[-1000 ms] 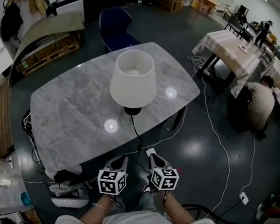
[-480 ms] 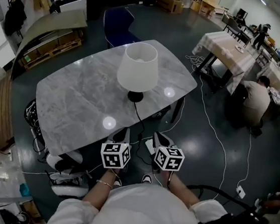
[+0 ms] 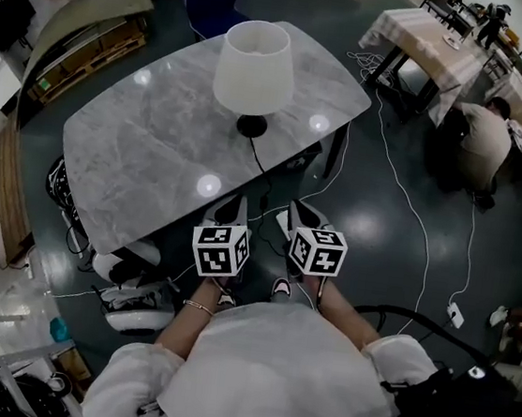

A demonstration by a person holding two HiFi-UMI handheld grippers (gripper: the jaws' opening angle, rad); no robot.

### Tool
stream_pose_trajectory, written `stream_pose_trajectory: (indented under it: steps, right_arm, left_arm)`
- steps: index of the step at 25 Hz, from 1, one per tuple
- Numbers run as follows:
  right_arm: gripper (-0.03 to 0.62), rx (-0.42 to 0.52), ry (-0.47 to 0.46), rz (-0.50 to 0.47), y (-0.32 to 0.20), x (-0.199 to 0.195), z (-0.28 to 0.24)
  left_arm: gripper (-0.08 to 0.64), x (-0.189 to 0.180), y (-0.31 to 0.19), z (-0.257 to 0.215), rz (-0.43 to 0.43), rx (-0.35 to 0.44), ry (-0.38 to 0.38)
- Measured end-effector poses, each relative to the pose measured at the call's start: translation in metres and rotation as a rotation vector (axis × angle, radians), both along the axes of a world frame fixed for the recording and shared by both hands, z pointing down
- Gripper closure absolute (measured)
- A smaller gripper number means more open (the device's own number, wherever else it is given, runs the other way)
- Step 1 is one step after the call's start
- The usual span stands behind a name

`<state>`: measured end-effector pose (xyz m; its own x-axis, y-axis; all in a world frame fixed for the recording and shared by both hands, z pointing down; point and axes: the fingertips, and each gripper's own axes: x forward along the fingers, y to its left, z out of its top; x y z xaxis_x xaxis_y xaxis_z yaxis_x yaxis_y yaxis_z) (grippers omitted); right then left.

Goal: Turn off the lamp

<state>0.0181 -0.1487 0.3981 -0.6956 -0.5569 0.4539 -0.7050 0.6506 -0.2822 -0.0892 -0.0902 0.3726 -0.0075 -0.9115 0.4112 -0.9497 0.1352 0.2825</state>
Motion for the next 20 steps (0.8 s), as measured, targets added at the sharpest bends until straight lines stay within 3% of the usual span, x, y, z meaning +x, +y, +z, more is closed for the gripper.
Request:
stream_pose_trajectory:
  steps: [20]
  right_arm:
    - [0.594,0.044,0.079,-0.047,-0.004,-0.010,0.000]
  left_arm:
    - [0.552,0.002,-0.011,0.008,0.001,-0.008,0.003]
